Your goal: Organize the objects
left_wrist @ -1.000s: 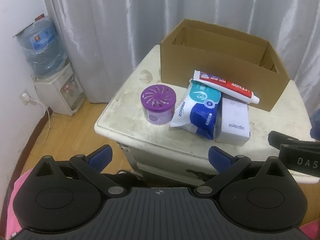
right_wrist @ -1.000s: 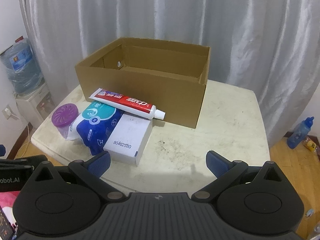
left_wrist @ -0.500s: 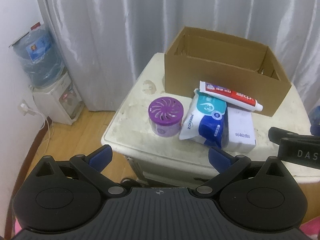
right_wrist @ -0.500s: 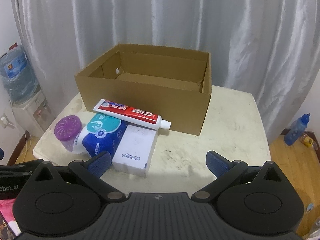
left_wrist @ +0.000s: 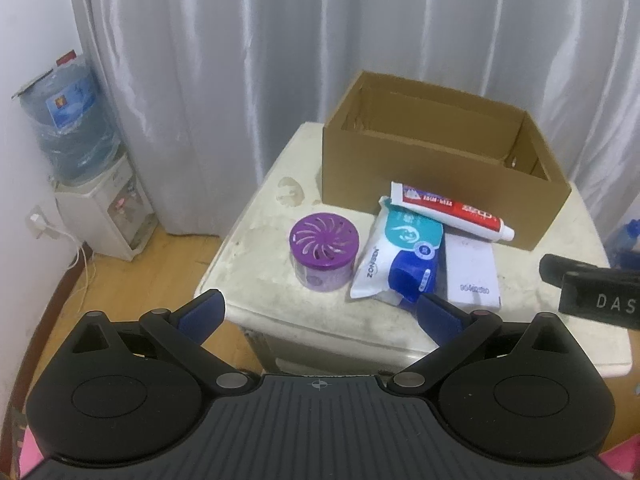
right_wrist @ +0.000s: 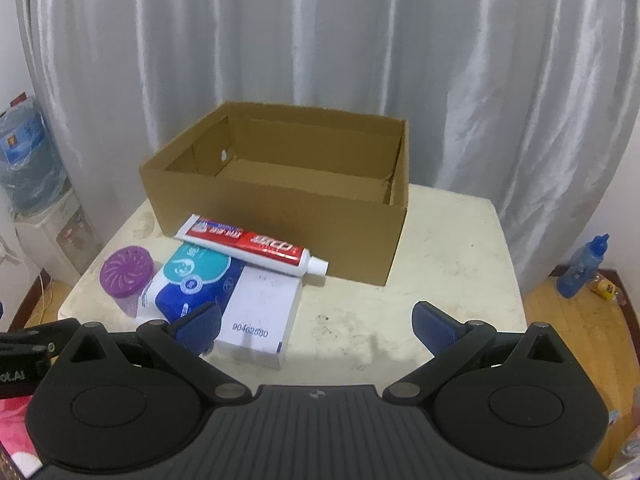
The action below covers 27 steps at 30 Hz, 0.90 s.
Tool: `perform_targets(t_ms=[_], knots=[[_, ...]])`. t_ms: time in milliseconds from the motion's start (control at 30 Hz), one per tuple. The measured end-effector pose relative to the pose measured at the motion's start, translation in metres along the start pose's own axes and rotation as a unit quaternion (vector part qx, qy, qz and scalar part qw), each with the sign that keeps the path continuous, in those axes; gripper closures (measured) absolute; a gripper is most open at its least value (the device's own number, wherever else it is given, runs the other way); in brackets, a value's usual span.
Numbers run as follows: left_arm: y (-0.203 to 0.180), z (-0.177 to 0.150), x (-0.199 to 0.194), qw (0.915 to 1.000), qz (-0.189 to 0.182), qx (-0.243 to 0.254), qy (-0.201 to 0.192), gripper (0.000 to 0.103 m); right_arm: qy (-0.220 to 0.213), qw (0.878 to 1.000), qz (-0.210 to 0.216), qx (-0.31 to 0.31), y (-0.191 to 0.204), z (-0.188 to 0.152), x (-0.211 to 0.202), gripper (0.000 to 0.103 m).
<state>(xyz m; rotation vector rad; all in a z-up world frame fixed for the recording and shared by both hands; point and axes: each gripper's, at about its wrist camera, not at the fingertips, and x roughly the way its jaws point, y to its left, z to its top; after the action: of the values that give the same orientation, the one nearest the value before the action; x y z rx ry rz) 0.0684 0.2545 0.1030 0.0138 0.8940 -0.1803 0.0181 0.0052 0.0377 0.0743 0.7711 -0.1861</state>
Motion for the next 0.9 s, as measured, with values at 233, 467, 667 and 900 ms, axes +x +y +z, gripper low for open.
perform_targets(t_ms=[233, 467, 667, 900], knots=[[0.016, -0.006, -0.009, 0.9998, -0.010, -0.010, -0.014, 0.000, -0.001, 1.000, -0.001, -0.002, 0.013, 0.001, -0.003, 0.000], [0.036, -0.010, -0.015, 0.9986, -0.024, -0.030, -0.036, 0.000, -0.037, 0.998, -0.004, -0.045, 0.043, 0.006, -0.019, 0.000], [0.054, -0.013, -0.013, 0.9973, -0.029, -0.049, -0.047, 0.000, -0.044, 0.996, -0.012, -0.074, 0.064, 0.008, -0.022, 0.000], [0.070, -0.023, -0.017, 0.9976, -0.031, -0.042, -0.046, 0.000, -0.044, 0.997, -0.005, -0.063, 0.075, 0.001, -0.027, 0.000]])
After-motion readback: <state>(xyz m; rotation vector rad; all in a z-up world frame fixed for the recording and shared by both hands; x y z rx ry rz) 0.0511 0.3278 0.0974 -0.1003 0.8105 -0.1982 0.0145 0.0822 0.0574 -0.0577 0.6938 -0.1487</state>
